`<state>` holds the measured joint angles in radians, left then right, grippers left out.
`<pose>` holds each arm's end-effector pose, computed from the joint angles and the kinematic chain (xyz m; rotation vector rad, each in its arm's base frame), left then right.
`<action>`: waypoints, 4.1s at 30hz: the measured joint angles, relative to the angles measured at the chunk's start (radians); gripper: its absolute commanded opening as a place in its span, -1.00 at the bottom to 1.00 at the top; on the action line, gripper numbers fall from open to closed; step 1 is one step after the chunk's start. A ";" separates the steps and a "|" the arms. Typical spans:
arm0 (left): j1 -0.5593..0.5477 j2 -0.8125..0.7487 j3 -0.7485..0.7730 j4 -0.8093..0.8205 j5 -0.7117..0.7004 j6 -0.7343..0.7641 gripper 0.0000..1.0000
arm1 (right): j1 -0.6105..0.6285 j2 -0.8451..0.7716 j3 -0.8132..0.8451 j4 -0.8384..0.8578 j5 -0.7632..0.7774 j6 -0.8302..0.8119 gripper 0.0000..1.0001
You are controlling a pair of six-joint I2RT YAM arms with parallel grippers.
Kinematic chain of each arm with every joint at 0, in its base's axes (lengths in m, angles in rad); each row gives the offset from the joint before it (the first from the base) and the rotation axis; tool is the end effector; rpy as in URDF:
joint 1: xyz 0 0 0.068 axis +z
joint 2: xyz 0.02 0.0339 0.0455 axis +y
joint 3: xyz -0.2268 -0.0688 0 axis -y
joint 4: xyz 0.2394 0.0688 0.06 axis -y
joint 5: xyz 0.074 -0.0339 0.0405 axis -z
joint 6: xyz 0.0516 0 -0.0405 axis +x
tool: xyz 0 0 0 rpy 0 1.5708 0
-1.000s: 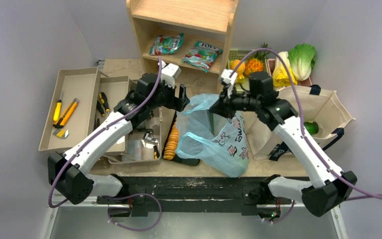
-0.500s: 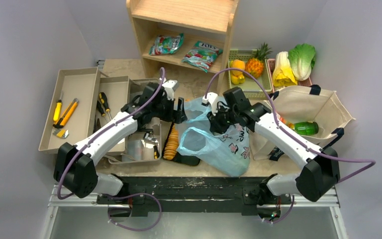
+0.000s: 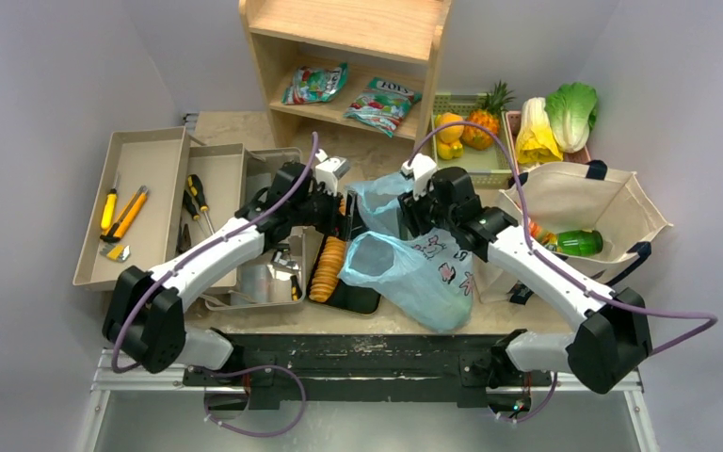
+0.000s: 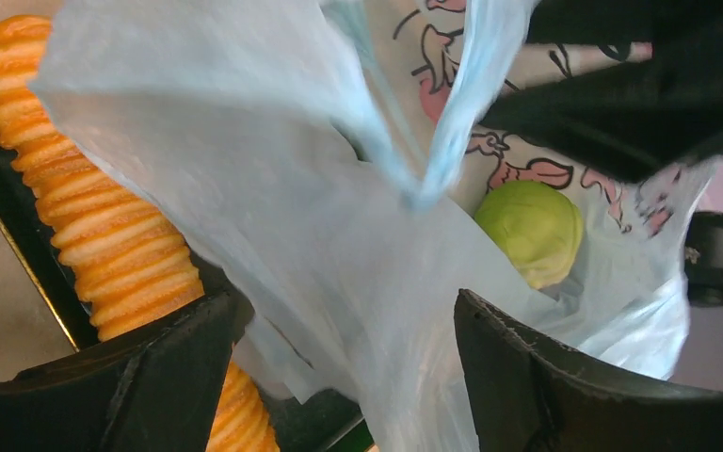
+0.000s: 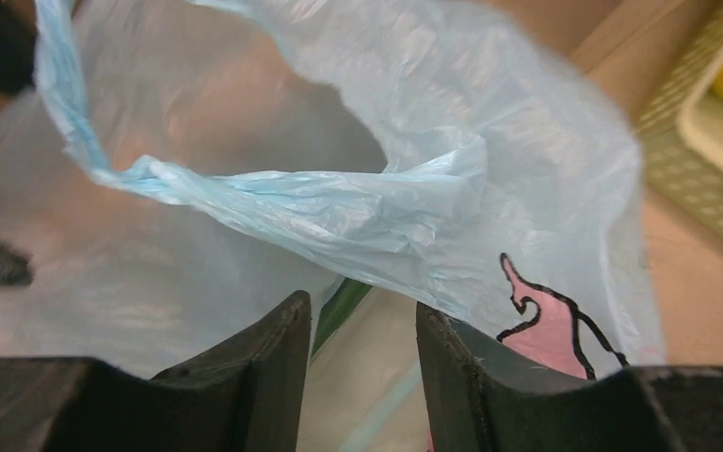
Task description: Untie the knot of the grocery bags and take out the mixed food
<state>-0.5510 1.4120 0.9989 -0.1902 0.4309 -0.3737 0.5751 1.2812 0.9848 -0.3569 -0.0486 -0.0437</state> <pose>0.2673 -0.1896 0.2277 0.4610 2.2385 -0.9768 0.2516 0.1660 0.2420 -0.7093 2.1304 0.3438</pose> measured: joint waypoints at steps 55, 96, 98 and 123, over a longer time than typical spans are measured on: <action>-0.142 -0.086 0.017 0.016 0.014 0.214 -1.00 | -0.029 0.383 -0.029 0.342 0.003 0.353 -0.34; -0.099 -0.072 0.007 0.002 0.031 0.252 -1.00 | -0.031 0.341 0.002 0.232 -0.004 0.256 -0.12; -0.099 -0.072 0.007 0.002 0.030 0.255 -1.00 | -0.034 0.377 0.011 0.237 0.016 0.263 -0.13; -0.065 -0.016 0.061 -0.015 0.003 0.243 -1.00 | -0.071 -0.002 0.040 0.130 -0.117 0.159 -1.00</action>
<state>-0.6159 1.3960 1.0603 -0.2050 0.4343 -0.1303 0.5045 1.2797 1.0245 -0.2264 -0.1661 0.1158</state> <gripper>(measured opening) 0.003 0.036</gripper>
